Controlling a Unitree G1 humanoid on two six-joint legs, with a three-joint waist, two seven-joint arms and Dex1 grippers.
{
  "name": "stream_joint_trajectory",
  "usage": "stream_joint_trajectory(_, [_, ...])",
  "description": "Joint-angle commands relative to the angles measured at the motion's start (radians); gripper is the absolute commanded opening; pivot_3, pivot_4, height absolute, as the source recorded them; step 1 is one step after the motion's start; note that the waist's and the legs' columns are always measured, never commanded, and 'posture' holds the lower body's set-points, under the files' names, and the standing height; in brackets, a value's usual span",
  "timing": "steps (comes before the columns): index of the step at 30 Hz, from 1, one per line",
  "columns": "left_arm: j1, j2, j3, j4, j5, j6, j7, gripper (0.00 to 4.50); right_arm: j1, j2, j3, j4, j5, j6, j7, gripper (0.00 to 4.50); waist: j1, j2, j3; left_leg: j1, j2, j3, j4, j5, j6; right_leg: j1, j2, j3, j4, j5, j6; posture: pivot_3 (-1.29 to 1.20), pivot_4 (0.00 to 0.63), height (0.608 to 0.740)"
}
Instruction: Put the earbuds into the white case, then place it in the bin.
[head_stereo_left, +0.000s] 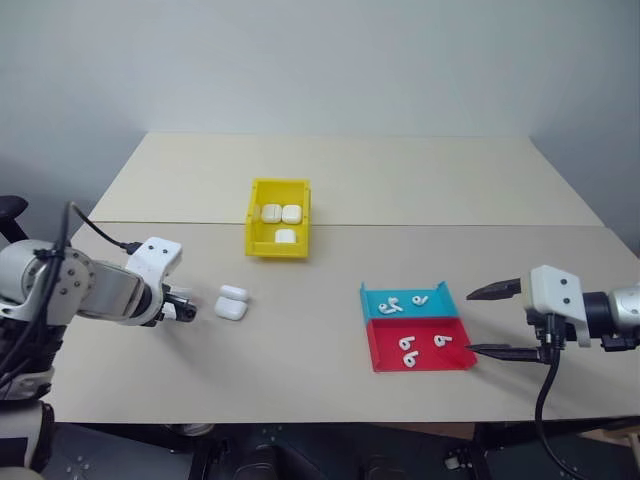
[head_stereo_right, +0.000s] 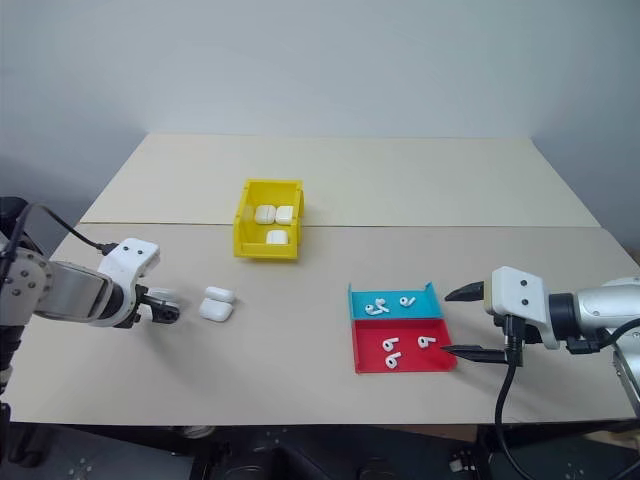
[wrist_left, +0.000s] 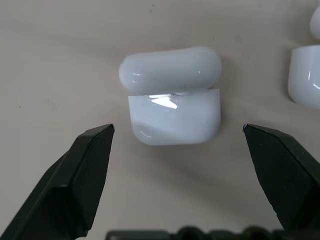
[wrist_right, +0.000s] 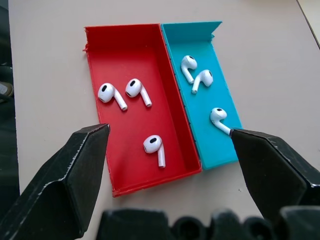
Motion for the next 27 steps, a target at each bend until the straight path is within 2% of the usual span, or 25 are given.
stream_joint_trajectory(1, [-0.026, -0.027, -0.004, 0.023, 0.0, 0.003, 0.042, 4.5, -0.012, -0.028, -0.042, 0.0, 0.01, 0.009, 0.004, 4.46, 0.001, 0.0, 0.0, 0.0, 0.0, 0.0, 0.0, 0.0, 0.0, 0.0, 0.0, 0.0, 0.0, 0.0, 0.0, 0.0, 0.15, 0.74])
stream_joint_trajectory(8, [-0.056, -0.089, -0.01, 0.073, 0.056, 0.003, 0.085, 4.5, 0.013, -0.029, -0.062, -0.021, 0.012, 0.022, -0.01, 4.46, 0.006, 0.0, 0.0, 0.0, 0.0, 0.0, 0.0, 0.002, -0.004, 0.0, 0.0, 0.0, 0.0, 0.0, 0.0, 0.0, 0.15, 0.74])
stream_joint_trajectory(25, [-0.082, -0.092, -0.063, 0.131, 0.122, 0.003, -0.022, 4.5, 0.061, -0.025, -0.074, -0.053, -0.002, 0.038, -0.039, 4.46, 0.011, 0.0, 0.0, 0.0, -0.001, 0.0, 0.0, 0.005, -0.008, 0.0, 0.0, 0.0, 0.001, 0.0, 0.0, 0.0, 0.15, 0.74])
stream_joint_trajectory(27, [-0.078, -0.085, -0.059, 0.135, 0.115, 0.003, -0.028, 4.11, 0.058, -0.024, -0.066, -0.048, -0.007, 0.032, -0.042, 4.5, 0.01, 0.0, 0.0, 0.0, -0.001, 0.0, 0.0, 0.005, -0.008, 0.0, 0.0, 0.0, 0.001, 0.0, 0.0, 0.0, 0.15, 0.74])
